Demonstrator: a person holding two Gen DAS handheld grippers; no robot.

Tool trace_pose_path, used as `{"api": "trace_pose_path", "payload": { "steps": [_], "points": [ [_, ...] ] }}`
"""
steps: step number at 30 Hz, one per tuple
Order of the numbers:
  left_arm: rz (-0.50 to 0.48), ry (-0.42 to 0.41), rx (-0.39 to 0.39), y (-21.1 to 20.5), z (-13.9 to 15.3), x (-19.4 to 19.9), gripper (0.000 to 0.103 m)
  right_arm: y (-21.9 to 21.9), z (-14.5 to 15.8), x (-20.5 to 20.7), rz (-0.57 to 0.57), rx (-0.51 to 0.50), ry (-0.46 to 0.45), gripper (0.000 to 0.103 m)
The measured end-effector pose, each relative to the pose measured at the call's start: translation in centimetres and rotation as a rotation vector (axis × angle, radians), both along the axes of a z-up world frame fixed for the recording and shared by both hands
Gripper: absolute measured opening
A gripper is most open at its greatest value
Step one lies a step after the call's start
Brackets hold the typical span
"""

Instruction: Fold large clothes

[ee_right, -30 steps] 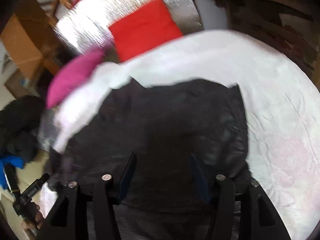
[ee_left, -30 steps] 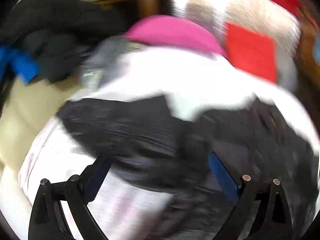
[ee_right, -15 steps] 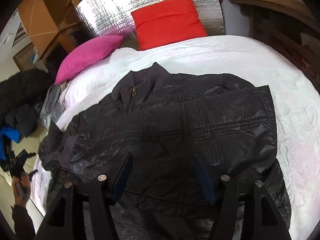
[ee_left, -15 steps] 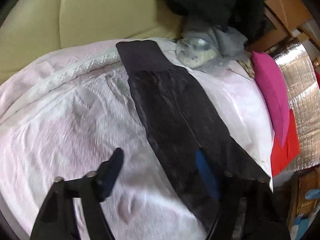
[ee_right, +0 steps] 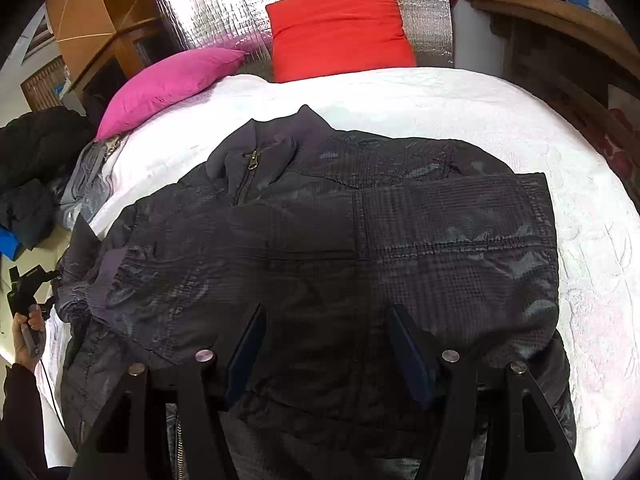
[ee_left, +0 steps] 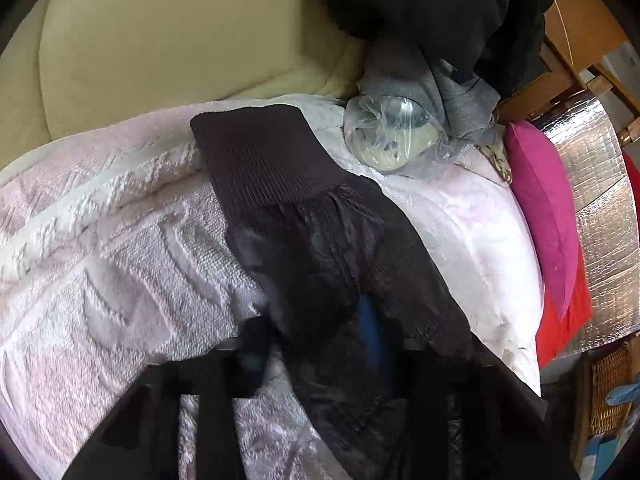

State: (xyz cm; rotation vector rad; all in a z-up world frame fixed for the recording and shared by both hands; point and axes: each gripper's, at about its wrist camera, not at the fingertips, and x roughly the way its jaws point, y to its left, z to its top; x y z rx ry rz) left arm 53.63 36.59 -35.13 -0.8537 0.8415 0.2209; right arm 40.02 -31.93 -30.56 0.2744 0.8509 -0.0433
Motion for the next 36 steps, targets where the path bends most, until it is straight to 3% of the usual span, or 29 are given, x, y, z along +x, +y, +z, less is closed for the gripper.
{"api": "trace_pose_path", "payload": {
  "steps": [2,5,8,12,17,24,28,30,32,34,36],
  "points": [
    [0.012,0.002,0.004,0.0,0.1,-0.5,0.011,0.0,0.1,-0.2,-0.004,-0.005,-0.010,0.067],
    [0.009,-0.020,0.061,-1.0,1.8,-1.0,0.007,-0.2,0.6,-0.6,-0.013,-0.007,-0.033,0.067],
    [-0.044,-0.082,0.148,-3.9,5.8,-1.7,0.007,-1.2,1.6,-1.4,-0.052,0.009,-0.077,0.067],
    [-0.173,-0.207,0.250,-11.0,12.3,-3.7,0.005,-3.2,2.6,-2.3,-0.115,0.076,-0.121,0.067],
    [-0.393,-0.324,0.353,-22.9,17.2,-6.9,0.005,-5.7,3.0,-3.2,-0.198,0.166,-0.151,0.067],
    [-0.749,-0.373,0.418,-39.2,17.5,-11.3,0.005,-9.0,2.9,-4.9,-0.291,0.304,-0.187,0.067],
    [-0.984,-0.296,0.430,-47.5,14.5,-13.8,0.006,-10.6,3.0,-5.5,-0.320,0.366,-0.207,0.067],
    [-1.094,-0.208,0.423,-50.1,12.7,-14.6,0.016,-11.1,3.0,-5.6,-0.319,0.392,-0.210,0.067],
    [-1.157,-0.148,0.403,-50.9,11.6,-15.5,0.040,-11.6,2.7,-5.5,-0.306,0.433,-0.197,0.067],
    [-1.157,-0.173,0.386,-50.1,12.3,-16.5,0.051,-12.0,2.4,-5.3,-0.296,0.470,-0.180,0.067],
    [-1.120,-0.254,0.378,-48.0,14.4,-17.6,0.066,-12.0,2.0,-5.2,-0.284,0.492,-0.167,0.067]
  ]
}}
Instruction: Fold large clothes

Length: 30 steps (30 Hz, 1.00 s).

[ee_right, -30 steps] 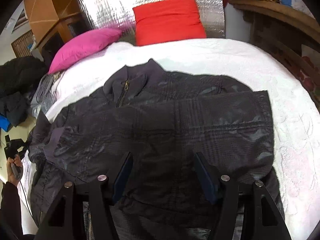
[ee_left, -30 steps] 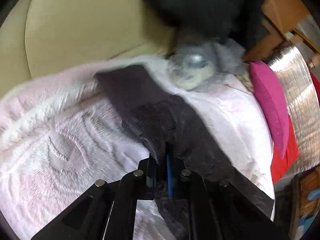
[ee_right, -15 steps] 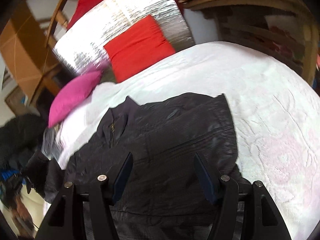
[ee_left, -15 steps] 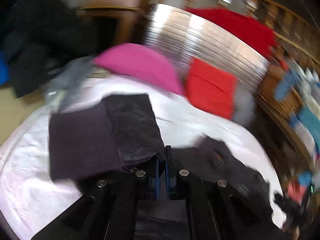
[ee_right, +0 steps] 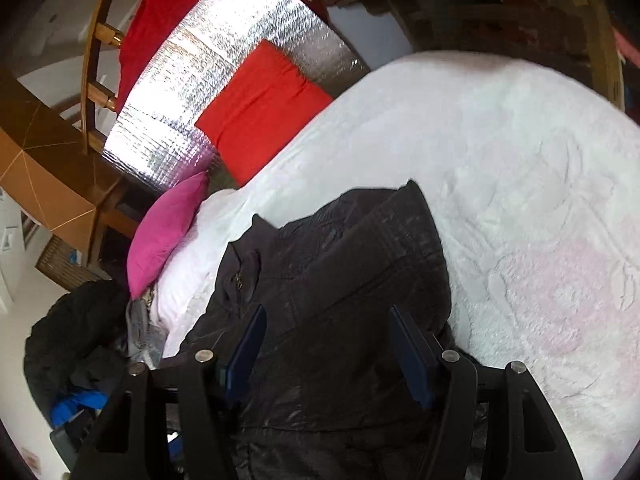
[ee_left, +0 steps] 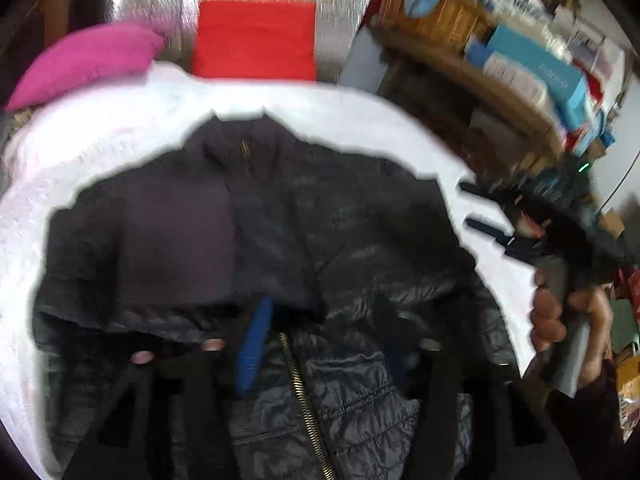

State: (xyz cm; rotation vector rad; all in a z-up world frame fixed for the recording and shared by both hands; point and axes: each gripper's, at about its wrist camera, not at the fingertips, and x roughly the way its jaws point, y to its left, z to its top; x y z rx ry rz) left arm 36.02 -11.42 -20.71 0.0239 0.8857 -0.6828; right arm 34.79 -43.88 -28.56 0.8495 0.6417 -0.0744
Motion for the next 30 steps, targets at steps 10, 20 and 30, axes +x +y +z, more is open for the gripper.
{"api": "trace_pose_path", "payload": {
  "steps": [10,20,30],
  "points": [
    [0.522,0.010,-0.089,14.8,1.0,5.9,0.079,6.3,0.8,2.1,0.244,-0.020,-0.037,0.075],
    [0.630,0.173,0.056,15.9,-3.9,9.0,0.055,23.7,1.2,3.8,0.585,-0.592,-0.055,0.082],
    [0.543,0.210,0.205,12.5,-7.7,10.6,0.053,20.4,0.3,5.2,0.264,-0.646,0.017,0.081]
  ]
}}
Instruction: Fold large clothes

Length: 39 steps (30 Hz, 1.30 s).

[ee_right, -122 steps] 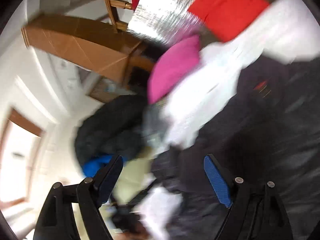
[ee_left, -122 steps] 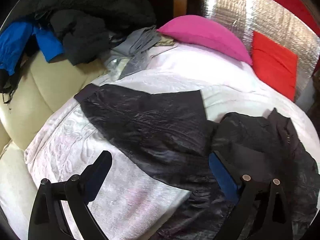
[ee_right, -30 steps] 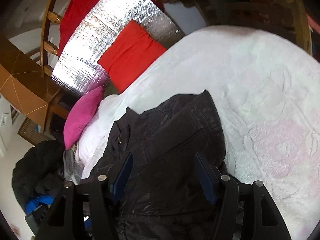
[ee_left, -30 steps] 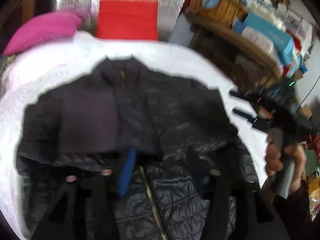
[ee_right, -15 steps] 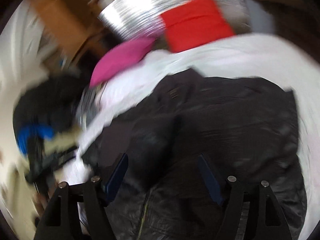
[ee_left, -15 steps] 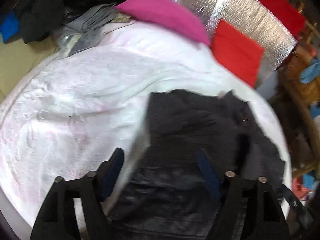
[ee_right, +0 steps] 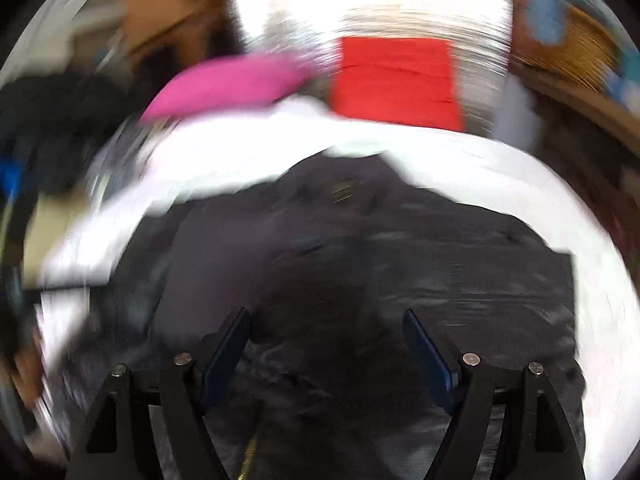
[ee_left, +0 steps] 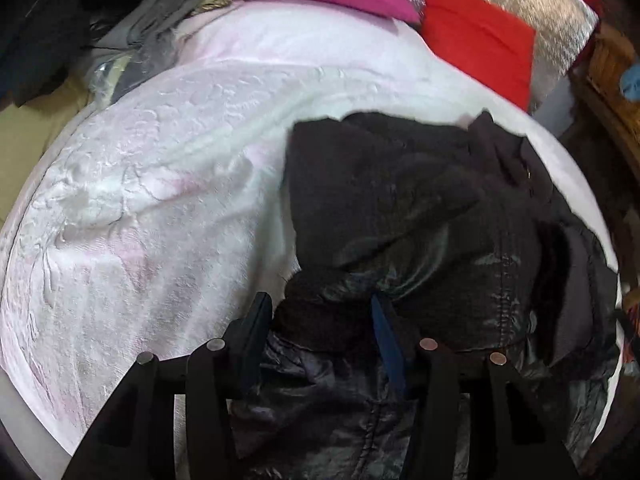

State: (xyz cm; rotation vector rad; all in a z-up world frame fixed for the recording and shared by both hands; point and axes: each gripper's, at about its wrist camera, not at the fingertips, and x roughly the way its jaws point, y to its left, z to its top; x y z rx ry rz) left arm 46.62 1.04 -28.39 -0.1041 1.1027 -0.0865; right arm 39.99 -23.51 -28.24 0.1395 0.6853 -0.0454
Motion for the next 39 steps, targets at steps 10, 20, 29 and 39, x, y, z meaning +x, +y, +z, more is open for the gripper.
{"api": "trace_pose_path", "payload": {
  "steps": [10,20,29,39],
  "points": [
    [-0.075,-0.046,0.206,-4.1,-1.7,0.2,0.053,-6.9,1.7,-1.8,-0.050,0.334,-0.046,0.082],
    [-0.007,-0.009,-0.007,0.5,-0.5,2.0,0.053,7.2,0.5,1.1,0.172,0.051,0.033,0.082],
    [-0.016,-0.004,-0.020,1.1,-0.7,2.2,0.053,6.7,-0.8,2.4,0.030,-0.218,0.051,0.082],
    [-0.022,-0.038,-0.016,0.6,0.2,1.4,0.053,-16.1,0.7,-4.2,-0.345,0.414,0.018,0.082]
  ]
}}
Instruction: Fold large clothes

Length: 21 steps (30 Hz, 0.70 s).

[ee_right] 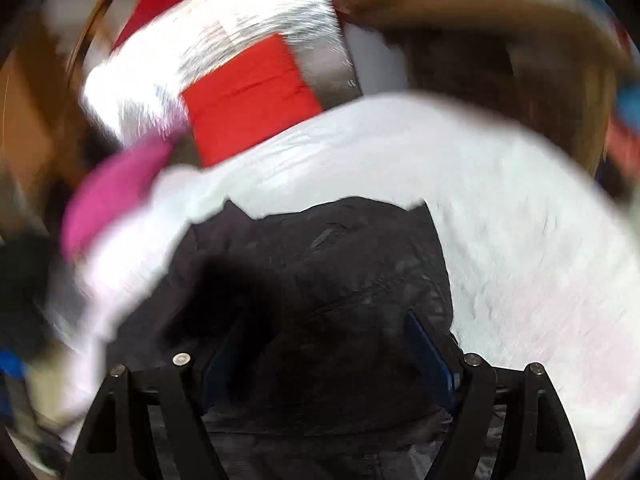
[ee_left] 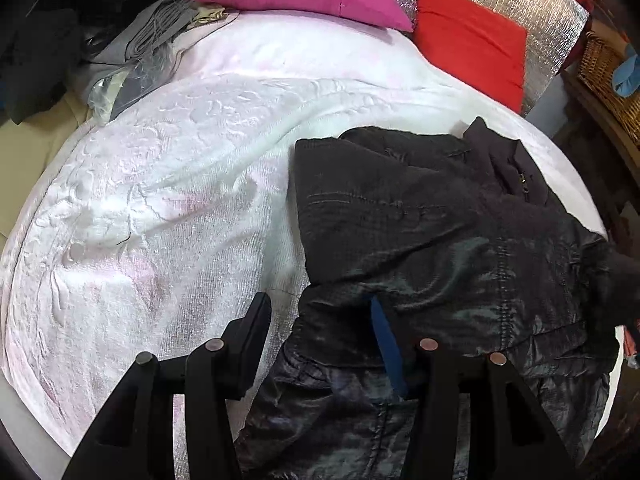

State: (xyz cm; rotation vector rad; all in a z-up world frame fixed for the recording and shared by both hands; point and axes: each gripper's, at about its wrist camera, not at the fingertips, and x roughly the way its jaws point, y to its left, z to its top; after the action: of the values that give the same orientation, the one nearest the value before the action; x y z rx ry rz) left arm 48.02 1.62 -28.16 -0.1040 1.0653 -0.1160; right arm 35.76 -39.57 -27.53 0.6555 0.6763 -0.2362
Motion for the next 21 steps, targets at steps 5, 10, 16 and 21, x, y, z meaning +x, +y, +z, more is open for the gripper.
{"api": "trace_pose_path", "payload": {
  "steps": [5,10,16,21],
  "points": [
    [0.007,-0.028,0.002,0.7,0.9,-0.5,0.053,-4.7,-3.0,-0.3,0.097,0.373,-0.099,0.082],
    [-0.001,-0.044,-0.017,0.8,1.1,-0.5,0.053,-5.5,-5.8,1.5,0.129,0.534,-0.085,0.083],
    [-0.092,-0.053,-0.010,-1.5,1.0,-1.4,0.072,-5.4,-5.5,2.4,0.119,0.504,-0.115,0.071],
    [-0.091,-0.030,0.061,-2.4,0.1,-1.0,0.072,-4.8,-4.8,4.2,0.057,0.331,-0.055,0.017]
  ]
}}
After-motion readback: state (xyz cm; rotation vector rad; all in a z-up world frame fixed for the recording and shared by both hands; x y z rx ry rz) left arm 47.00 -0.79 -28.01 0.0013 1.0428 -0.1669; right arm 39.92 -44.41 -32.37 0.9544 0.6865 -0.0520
